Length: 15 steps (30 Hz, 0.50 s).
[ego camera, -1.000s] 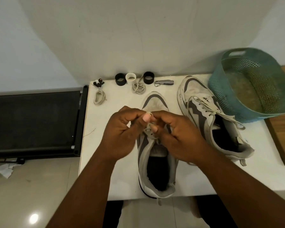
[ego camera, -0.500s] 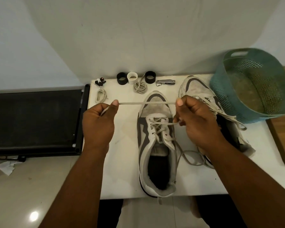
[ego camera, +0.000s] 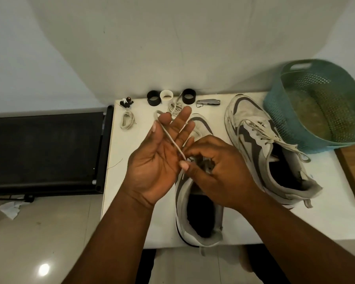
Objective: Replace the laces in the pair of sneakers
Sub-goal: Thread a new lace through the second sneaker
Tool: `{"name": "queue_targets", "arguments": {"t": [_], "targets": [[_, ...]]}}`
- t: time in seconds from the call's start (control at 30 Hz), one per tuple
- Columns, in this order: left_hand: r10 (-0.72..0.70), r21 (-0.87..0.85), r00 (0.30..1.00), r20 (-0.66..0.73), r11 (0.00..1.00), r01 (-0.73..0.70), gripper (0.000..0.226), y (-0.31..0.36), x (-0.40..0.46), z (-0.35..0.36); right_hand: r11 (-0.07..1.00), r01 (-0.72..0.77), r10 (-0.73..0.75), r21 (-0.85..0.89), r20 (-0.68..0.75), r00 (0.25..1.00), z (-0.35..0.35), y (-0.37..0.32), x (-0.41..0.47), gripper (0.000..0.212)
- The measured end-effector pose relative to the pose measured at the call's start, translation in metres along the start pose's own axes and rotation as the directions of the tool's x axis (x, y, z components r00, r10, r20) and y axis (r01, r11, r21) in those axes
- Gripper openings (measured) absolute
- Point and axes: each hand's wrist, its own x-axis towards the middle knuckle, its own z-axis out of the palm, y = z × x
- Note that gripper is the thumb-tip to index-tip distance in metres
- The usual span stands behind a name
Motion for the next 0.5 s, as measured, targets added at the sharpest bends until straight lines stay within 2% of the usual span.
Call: {"name": "queue_targets", "arguments": {"t": [0.07,0.1,0.17,0.2,0.3,0.37,0.4,0.43,0.47,0.5], "targets": [[-0.001,0.047,1.0,-0.021,0.999,0.002,0.024,-0.002,-0.001,0.001,0.996,-0.027,0.029,0.09,-0.024,0.999,0.0,0.002,0.001,0.011],[0.021,0.107,0.998,-0.063,0.994,-0.014,0.027,-0.002,-0.002,0.002,0.978,-0.085,0.093,0.189,-0.034,0.995,-0.004,0.001,0.002,0.011],[0.111,0.328,0.975,-0.192,0.944,-0.043,0.029,-0.001,-0.001,0.004,0.882,-0.208,0.251,0.422,-0.047,0.967,-0.012,-0.002,0.004,0.013],[0.188,0.462,0.945,-0.268,0.886,-0.046,0.028,0.0,-0.001,0.003,0.845,-0.238,0.299,0.479,-0.056,0.952,-0.017,-0.001,0.006,0.014],[0.422,0.756,0.818,-0.392,0.654,0.025,0.024,-0.002,0.001,-0.005,0.857,-0.281,0.344,0.432,-0.072,0.936,-0.022,0.006,0.011,0.014],[0.524,0.843,0.741,-0.419,0.528,0.104,0.023,-0.005,0.001,-0.011,0.889,-0.299,0.346,0.346,-0.083,0.934,-0.022,0.011,0.01,0.014],[0.574,0.887,0.71,-0.408,0.432,0.161,0.028,-0.006,0.001,-0.016,0.907,-0.305,0.341,0.29,-0.081,0.937,-0.021,0.013,0.009,0.016],[0.642,0.935,0.682,-0.35,0.28,0.216,0.034,-0.007,0.001,-0.019,0.927,-0.303,0.325,0.219,-0.072,0.943,-0.021,0.013,0.008,0.02],[0.72,0.97,0.656,-0.228,0.111,0.215,0.038,-0.007,0.001,-0.022,0.946,-0.288,0.298,0.149,-0.055,0.953,-0.021,0.013,0.006,0.022],[0.764,0.991,0.642,-0.061,-0.029,0.129,0.036,-0.006,0.0,-0.023,0.962,-0.256,0.259,0.091,-0.029,0.965,-0.022,0.012,0.005,0.023]]}}
